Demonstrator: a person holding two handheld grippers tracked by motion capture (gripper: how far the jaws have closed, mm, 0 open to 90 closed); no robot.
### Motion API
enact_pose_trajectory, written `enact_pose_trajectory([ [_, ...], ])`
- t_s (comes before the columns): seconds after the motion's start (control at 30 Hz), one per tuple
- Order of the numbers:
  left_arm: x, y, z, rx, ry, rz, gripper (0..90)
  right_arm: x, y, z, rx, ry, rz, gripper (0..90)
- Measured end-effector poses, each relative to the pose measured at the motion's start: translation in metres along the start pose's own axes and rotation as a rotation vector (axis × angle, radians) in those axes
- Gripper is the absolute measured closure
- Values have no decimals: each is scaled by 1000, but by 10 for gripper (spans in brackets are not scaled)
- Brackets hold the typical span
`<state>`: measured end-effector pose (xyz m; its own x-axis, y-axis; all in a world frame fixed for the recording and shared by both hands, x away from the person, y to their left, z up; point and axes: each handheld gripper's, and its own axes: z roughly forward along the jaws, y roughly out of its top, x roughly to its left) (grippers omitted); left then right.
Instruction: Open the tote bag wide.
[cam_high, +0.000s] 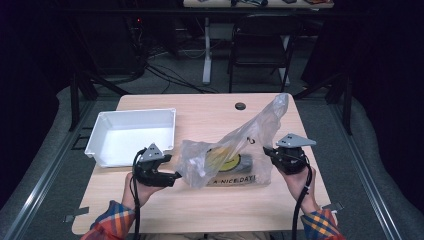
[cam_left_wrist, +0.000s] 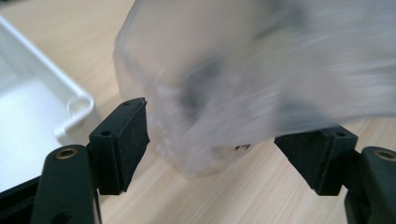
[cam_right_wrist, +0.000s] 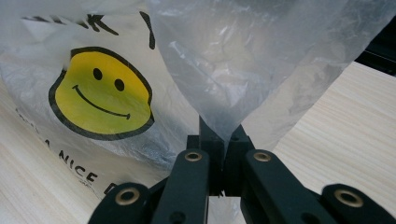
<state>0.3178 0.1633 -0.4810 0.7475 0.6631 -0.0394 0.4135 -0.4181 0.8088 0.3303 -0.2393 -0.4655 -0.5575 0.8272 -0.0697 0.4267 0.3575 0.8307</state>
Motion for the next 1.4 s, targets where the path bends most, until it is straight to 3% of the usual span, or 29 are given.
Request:
enact_pose_trajectory([
  [0.07,-11,7,-4,-30,14,35,246,-1,0,0,1,1,4,900],
  [0.2,-30,18,-5,-61,108,147,264,-2,1,-1,-3,7,11,900],
  [0.23,-30,18,-5,-61,108,147,284,-2,1,-1,-3,7,11,900],
  [0.3,-29,25,-1,-107,140,165,430,-2,1,0,-3,9,14,900],
  [0.33,-29,25,-1,-107,140,165,509,-2,1,0,-3,9,14,900],
  [0.37,-21,29,5,-128,129,142,583,-3,1,0,-3,11,20,900],
  [0.4,-18,30,7,-125,121,133,692,-4,0,0,-6,13,26,900],
  [0.47,-11,31,14,-115,103,106,812,-6,0,-2,-2,11,36,900],
  [0.57,-1,27,19,-93,73,60,883,-9,-2,-5,-3,14,58,900],
  [0.7,15,20,22,-66,36,-14,893,-18,-8,-7,7,37,114,900],
  [0.87,24,11,34,5,0,-60,894,-25,-18,5,65,59,161,900],
  [0.9,24,11,34,5,0,-60,894,-25,-20,9,97,57,151,900],
  [1.07,26,0,50,111,-26,-60,894,-27,-35,28,193,76,139,900],
  [1.1,26,0,50,111,-26,-60,894,-27,-35,28,193,76,139,900],
  [1.13,25,-4,54,148,-29,-56,894,-25,-43,36,258,62,107,900],
  [1.4,25,-16,67,245,-66,-62,893,-24,-50,47,308,93,111,900],
])
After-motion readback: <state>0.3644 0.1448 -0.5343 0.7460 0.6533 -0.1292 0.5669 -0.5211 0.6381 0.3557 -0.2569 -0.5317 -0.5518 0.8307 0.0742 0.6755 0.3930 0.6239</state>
